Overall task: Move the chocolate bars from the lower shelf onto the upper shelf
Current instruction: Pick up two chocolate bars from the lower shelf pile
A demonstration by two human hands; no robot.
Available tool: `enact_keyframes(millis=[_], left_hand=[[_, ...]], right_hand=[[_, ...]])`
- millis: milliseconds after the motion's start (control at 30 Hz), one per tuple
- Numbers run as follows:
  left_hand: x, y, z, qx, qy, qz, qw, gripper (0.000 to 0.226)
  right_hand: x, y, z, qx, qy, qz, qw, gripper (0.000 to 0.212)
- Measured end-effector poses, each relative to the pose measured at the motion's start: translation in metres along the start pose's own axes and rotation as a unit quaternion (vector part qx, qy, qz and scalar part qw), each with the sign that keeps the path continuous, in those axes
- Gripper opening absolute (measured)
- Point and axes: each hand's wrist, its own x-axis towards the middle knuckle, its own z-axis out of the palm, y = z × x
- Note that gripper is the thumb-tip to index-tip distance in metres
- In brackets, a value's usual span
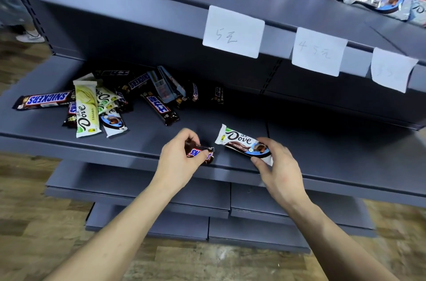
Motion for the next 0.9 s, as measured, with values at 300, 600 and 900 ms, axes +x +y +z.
enact_keyframes(millis=[300,600,900], left_hand=[[-0.026,0.011,0.005,-0.009,-0.084,-0.027,0.996,0.028],[-0.086,0.057,0.044,0.077,-0.116,0.110,0.984,0.035],[-0.153,0.109,0.106,0.100,-0.119,0.185,0.970,0.045]], right_hand=[[-0.006,0.004,-0.016,0.010,0.022,-0.059,0.998,0.045],[-0.036,0.026,-0.061,0.034,0.002,-0.120,0.992,0.047],[-0.084,0.076,-0.130,0.059,0.011,-0.158,0.986,0.050]])
